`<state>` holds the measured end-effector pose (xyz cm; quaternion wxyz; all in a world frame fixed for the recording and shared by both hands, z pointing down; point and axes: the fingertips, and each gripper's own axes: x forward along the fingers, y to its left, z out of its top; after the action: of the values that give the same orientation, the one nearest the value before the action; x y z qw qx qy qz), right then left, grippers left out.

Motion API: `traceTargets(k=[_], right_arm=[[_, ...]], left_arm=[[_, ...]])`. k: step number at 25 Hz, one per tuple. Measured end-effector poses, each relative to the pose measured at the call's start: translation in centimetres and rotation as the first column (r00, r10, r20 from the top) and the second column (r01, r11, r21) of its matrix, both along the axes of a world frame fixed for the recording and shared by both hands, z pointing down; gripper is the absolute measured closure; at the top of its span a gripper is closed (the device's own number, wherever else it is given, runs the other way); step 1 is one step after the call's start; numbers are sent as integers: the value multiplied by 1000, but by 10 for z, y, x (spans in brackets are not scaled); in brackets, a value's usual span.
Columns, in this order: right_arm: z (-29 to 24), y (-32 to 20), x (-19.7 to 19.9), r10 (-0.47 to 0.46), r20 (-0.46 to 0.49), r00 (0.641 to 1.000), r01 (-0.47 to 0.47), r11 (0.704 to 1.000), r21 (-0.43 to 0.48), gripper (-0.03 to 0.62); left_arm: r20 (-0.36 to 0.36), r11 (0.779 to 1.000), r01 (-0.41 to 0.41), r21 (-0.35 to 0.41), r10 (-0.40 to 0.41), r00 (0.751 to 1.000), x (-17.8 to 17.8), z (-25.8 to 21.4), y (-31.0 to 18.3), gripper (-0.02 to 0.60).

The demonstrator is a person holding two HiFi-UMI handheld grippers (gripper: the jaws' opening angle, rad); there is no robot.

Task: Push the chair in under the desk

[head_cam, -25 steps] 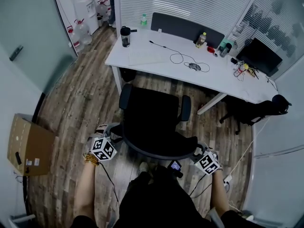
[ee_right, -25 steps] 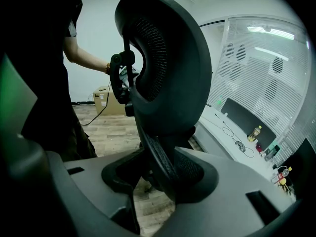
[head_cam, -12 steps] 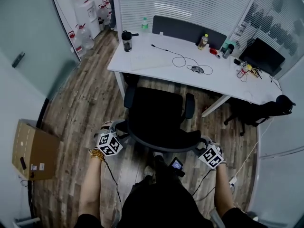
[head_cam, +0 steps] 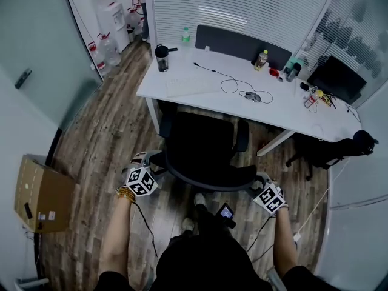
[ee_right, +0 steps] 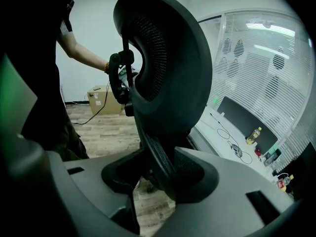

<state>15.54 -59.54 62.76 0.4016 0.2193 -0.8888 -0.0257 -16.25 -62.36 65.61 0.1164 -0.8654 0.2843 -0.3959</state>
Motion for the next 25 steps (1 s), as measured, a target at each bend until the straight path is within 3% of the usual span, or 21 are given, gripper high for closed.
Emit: traceTargets(k=[25], right_arm=[[-2,-122,24,-12,5,1000,12,1000,22,408]], left_arm=[[17,999,33,-40,-32,999,22,2,-120,252]])
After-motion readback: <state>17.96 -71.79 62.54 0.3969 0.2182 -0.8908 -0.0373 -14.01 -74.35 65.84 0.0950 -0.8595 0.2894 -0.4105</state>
